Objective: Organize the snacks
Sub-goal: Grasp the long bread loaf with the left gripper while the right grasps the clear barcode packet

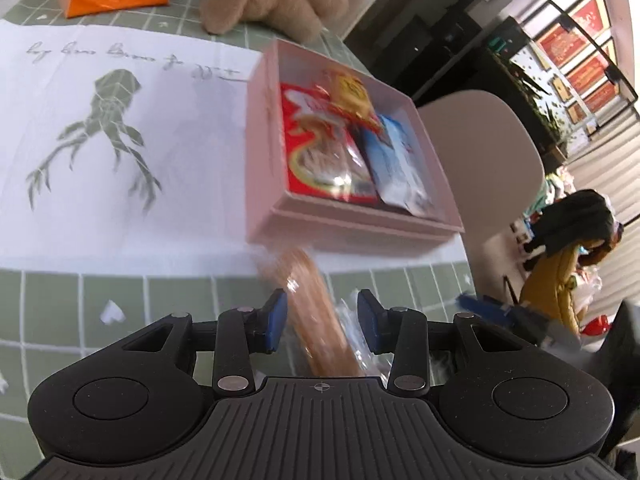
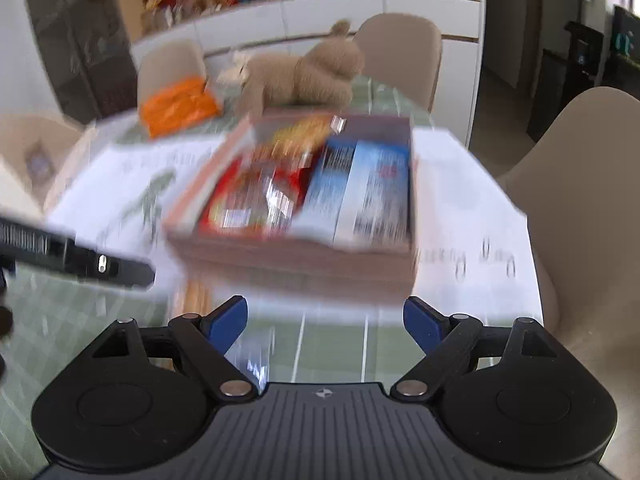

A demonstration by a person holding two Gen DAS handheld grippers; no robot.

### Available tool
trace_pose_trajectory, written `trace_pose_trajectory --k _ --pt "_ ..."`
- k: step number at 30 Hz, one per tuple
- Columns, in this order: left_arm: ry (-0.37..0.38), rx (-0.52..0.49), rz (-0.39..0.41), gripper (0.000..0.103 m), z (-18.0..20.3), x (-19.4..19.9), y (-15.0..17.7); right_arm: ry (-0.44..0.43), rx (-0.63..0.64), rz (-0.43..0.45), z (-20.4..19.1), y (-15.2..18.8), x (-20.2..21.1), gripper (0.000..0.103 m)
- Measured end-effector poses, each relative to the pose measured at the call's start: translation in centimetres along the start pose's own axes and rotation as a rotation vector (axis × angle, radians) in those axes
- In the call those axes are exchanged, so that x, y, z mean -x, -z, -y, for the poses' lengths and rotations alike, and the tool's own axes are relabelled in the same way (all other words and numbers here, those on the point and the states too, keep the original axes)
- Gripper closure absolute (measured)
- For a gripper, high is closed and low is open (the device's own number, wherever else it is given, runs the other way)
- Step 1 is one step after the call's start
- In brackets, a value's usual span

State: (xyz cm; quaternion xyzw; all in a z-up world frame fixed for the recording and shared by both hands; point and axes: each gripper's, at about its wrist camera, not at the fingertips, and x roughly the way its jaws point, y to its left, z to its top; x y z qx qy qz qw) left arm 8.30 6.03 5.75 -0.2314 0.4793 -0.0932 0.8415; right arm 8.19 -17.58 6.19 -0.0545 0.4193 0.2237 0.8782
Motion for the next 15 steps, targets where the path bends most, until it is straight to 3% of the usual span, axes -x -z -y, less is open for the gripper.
trace_pose_trajectory --k 5,8,15 --pt "-0.16 -0.198 -0.033 0.06 2.8 -1.8 1.6 -0.043 0.104 -0.059 -4.4 4.4 -0.2 0.018" --pt "-0.191 -0.257 -0.089 0.06 3.3 -3.1 2.9 -0.055 0.16 -0.073 -6.2 5.4 -0.4 0.018" --pt "-0.207 -0.226 -0.081 0.068 1.1 -1.1 4.4 -0.054 0.18 -0.085 -7.0 6.3 -0.6 0.018"
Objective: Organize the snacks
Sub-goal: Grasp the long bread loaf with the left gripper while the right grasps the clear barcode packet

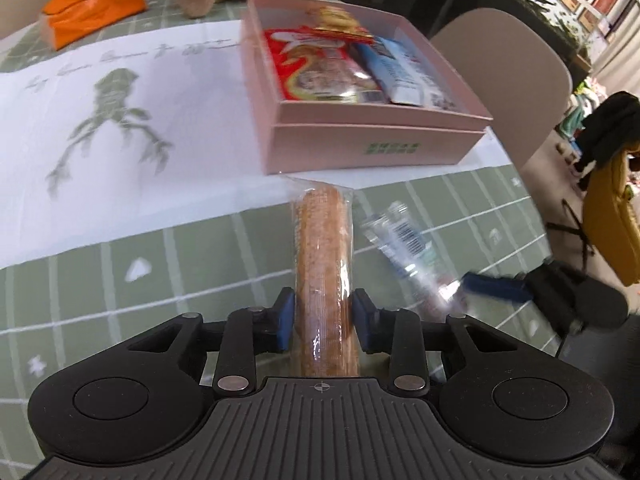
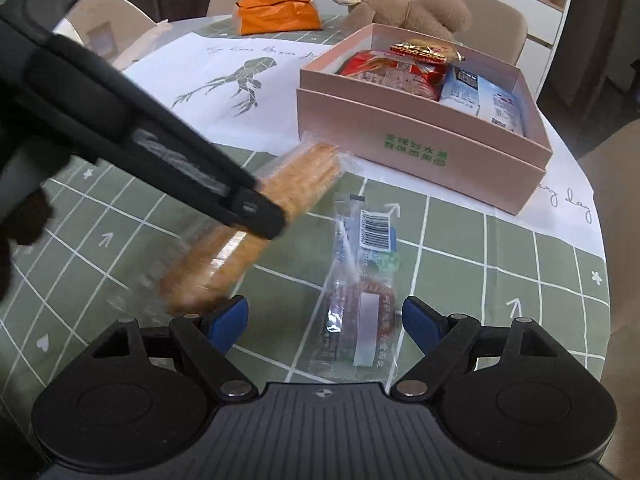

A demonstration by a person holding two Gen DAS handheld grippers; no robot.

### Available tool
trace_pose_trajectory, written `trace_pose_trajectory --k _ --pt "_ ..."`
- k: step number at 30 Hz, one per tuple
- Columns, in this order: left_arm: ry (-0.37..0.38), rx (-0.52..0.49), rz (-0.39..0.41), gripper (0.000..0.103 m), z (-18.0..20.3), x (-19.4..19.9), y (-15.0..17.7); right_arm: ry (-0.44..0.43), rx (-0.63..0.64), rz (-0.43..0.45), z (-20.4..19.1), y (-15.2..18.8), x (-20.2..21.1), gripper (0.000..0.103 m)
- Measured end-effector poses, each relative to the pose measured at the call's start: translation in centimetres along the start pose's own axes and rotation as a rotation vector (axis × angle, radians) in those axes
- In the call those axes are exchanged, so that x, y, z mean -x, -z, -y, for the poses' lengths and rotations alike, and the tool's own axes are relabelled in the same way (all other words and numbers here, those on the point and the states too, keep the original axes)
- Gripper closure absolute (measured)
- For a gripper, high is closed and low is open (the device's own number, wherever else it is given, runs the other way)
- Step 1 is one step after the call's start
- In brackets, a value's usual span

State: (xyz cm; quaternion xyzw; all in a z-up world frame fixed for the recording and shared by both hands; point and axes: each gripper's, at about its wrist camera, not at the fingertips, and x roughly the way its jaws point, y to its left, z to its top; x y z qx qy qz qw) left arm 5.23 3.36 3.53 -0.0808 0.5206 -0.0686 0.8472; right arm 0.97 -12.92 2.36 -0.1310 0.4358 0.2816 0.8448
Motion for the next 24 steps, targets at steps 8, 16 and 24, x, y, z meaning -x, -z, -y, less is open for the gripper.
trace_pose_trajectory --k 8,16,24 --pt "-0.011 0.12 -0.014 0.066 -2.7 1.9 2.4 0.043 -0.1 0.04 2.5 0.0 -0.5 0.014" --pt "-0.02 0.129 -0.021 0.066 -2.1 1.8 2.9 0.065 -0.114 0.094 3.1 0.4 -1.4 0.0" --pt "-0.02 0.131 -0.021 0.065 -2.1 1.7 2.8 0.038 -0.08 0.077 2.8 0.3 -0.2 0.019"
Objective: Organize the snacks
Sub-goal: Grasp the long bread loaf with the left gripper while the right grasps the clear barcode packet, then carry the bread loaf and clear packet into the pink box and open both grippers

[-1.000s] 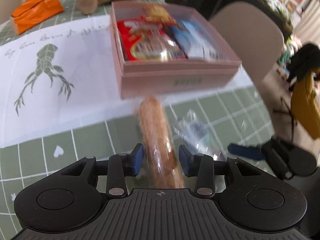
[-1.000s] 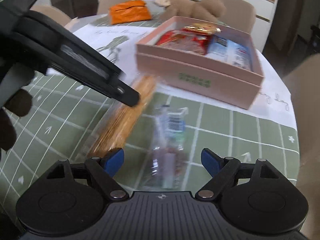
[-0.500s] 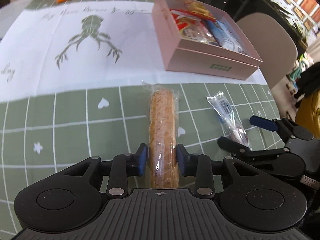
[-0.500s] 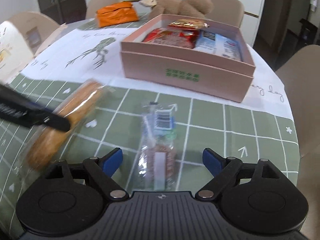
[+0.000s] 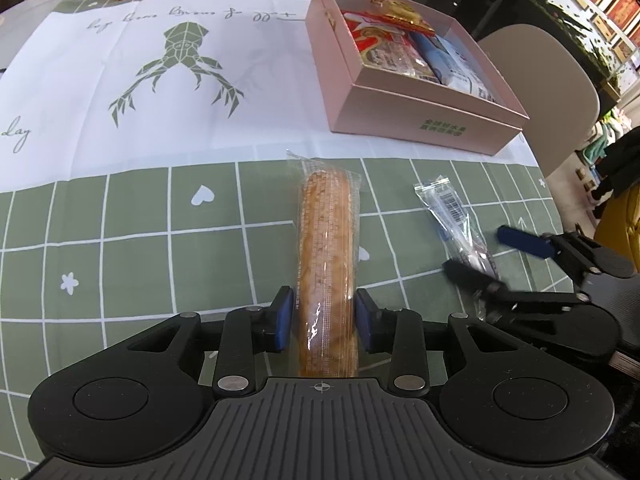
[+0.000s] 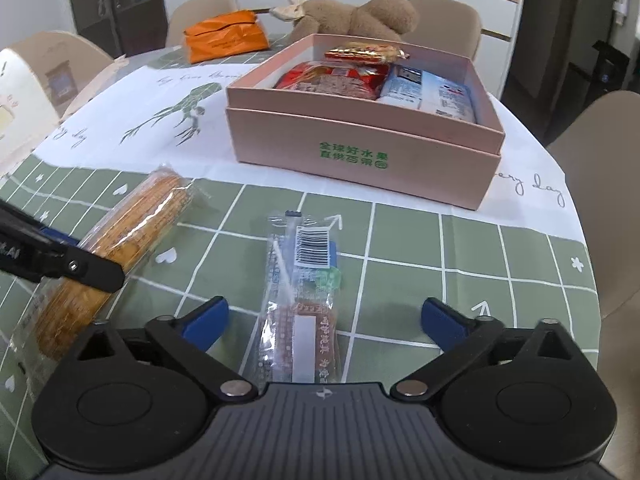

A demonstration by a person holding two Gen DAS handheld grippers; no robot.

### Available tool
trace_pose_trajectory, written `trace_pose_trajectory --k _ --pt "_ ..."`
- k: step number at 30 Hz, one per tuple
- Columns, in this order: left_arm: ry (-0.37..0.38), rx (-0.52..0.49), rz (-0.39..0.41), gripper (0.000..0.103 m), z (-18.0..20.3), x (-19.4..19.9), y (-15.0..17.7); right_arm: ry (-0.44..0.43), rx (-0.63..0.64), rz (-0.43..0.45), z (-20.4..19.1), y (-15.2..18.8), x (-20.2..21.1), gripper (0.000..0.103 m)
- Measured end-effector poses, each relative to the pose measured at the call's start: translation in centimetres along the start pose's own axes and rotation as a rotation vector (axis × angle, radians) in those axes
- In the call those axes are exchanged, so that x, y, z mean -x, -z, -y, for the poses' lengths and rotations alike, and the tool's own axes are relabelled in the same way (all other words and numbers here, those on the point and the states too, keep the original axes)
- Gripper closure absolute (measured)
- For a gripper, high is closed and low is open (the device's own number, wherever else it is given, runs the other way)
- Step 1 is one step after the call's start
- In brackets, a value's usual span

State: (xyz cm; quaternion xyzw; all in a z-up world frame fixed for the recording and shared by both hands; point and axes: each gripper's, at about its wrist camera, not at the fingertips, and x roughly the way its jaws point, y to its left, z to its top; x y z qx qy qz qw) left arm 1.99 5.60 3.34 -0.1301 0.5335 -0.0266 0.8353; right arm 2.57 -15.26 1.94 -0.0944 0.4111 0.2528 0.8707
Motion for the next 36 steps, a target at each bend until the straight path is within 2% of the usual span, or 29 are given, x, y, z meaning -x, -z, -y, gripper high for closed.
trace_pose_trajectory --k 2,3,7,13,20,22,24,27,29,32,36 --pt "-0.003 0.0 0.0 0.065 0.0 0.0 0.0 -0.025 0.036 -0.014 -0.3 -0.2 0.7 0.065" --pt "-0.005 -0.002 0.0 0.065 0.1 -0.1 0.0 -0.015 0.05 -0.023 -0.4 -0.4 0.9 0.067" --pt "-0.024 -0.022 0.003 0.065 0.5 -0.2 0.2 0.022 0.073 -0.02 -0.4 -0.5 1.8 0.068" --pt "-0.044 -0.059 0.005 0.062 1.0 -0.3 0.3 0.04 0.018 0.002 1.2 -1.0 3.2 0.068" --pt "-0.052 -0.084 0.015 0.062 1.3 -0.3 0.5 0.066 -0.024 -0.031 2.3 -0.5 2.9 0.068" --pt "-0.053 -0.08 0.018 0.068 1.3 -0.2 0.6 0.067 -0.026 -0.039 2.2 -0.3 2.7 0.068" --pt "-0.001 -0.059 0.027 0.07 0.9 0.2 0.7 0.066 -0.023 -0.04 2.0 -0.1 2.7 0.068" --pt "0.036 -0.078 0.103 0.071 1.0 2.0 0.4 0.065 -0.015 -0.028 1.9 0.0 3.4 0.068" --pt "0.075 -0.078 0.167 0.071 1.2 4.1 -1.0 0.07 -0.016 -0.021 2.1 -0.2 4.0 0.068" --pt "0.175 -0.086 0.293 0.072 1.7 8.5 -4.5 0.059 -0.035 0.008 2.9 -1.2 5.4 0.068" --pt "0.224 -0.148 0.457 0.072 3.6 14.0 -10.0 0.03 -0.049 0.138 4.7 -5.5 9.1 0.068"
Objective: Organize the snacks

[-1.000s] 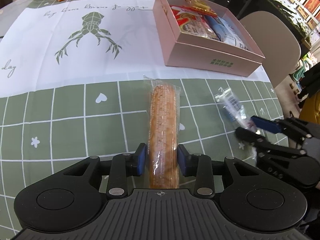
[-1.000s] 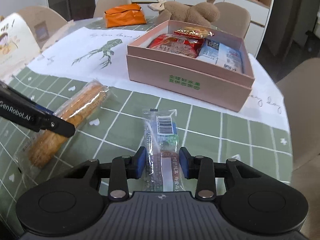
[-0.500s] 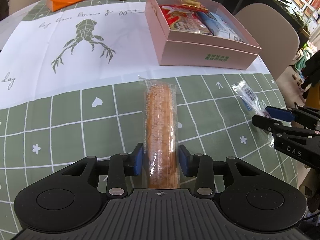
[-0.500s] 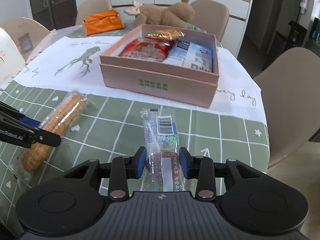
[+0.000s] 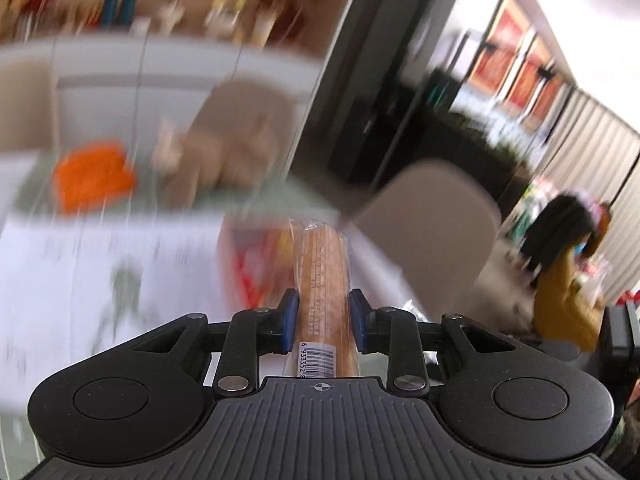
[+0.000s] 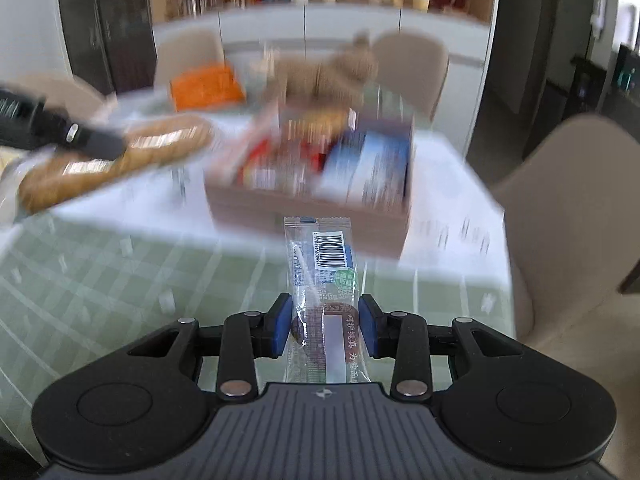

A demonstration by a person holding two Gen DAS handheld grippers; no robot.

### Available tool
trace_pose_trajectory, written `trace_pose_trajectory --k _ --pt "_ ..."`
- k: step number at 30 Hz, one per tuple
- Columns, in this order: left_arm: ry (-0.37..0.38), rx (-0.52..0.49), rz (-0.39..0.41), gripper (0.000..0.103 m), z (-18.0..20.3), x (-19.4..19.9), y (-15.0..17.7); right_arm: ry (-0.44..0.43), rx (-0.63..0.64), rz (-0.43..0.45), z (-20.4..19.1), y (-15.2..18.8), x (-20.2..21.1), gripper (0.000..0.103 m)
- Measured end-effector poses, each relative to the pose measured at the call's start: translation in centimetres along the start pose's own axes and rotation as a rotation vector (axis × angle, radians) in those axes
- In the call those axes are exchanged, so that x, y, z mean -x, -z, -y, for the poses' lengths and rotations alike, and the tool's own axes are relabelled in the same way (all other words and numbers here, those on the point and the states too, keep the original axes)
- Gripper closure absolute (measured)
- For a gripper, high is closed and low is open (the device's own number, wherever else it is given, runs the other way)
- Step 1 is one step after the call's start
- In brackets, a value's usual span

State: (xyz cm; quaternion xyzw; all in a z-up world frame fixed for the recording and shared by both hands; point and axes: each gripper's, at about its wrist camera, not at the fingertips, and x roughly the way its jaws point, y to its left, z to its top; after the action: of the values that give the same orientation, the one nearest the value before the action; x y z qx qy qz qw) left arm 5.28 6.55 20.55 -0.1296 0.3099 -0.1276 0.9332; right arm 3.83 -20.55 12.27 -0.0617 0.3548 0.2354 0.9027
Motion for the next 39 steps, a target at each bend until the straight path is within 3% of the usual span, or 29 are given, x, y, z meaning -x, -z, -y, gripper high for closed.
trace_pose_trajectory --k 6,9,12,13,18,23,27,29,34,37,39 --pt "0.129 0.05 0.14 0.07 1.6 -0.7 -8.7 -0.013 -0.002 0.217 2.3 -10.8 3.6 0.068" --pt "0.179 0.164 0.127 0.07 -0.6 -4.2 -10.2 0.015 0.022 0.266 2.1 -14.9 2.4 0.067" --pt "0.108 0.197 0.052 0.07 -3.7 -8.1 -8.3 0.071 0.084 0.218 1.5 -15.8 -1.5 0.04" --pt "0.081 0.193 0.027 0.07 -4.6 -9.1 -7.1 0.091 0.077 0.189 1.6 -15.4 -3.1 0.037" --pt "0.055 0.173 -0.073 0.07 -6.8 -11.2 -1.1 0.035 0.016 0.068 2.4 -11.3 -8.2 0.037" --pt "-0.038 -0.036 -0.179 0.069 -5.3 -11.3 3.6 0.008 -0.014 -0.019 1.4 -7.0 -10.1 0.037" --pt "-0.065 -0.134 -0.312 0.069 -4.6 -9.9 7.5 -0.011 -0.004 -0.077 -0.5 -3.4 -9.7 0.036" --pt "-0.108 -0.16 -0.353 0.069 -4.3 -8.9 9.7 -0.034 -0.013 -0.115 -1.5 -1.5 -9.8 0.031" --pt "-0.241 -0.146 -0.312 0.069 -3.7 -7.1 14.6 -0.033 -0.077 -0.198 -2.9 3.3 -10.5 0.031" --pt "-0.285 -0.075 -0.271 0.069 -4.0 -7.7 16.5 0.038 -0.058 -0.147 -4.3 5.1 -9.8 0.025" --pt "-0.279 -0.046 -0.198 0.064 -3.7 -7.5 17.2 0.077 -0.041 -0.126 -5.0 5.6 -10.0 0.02"
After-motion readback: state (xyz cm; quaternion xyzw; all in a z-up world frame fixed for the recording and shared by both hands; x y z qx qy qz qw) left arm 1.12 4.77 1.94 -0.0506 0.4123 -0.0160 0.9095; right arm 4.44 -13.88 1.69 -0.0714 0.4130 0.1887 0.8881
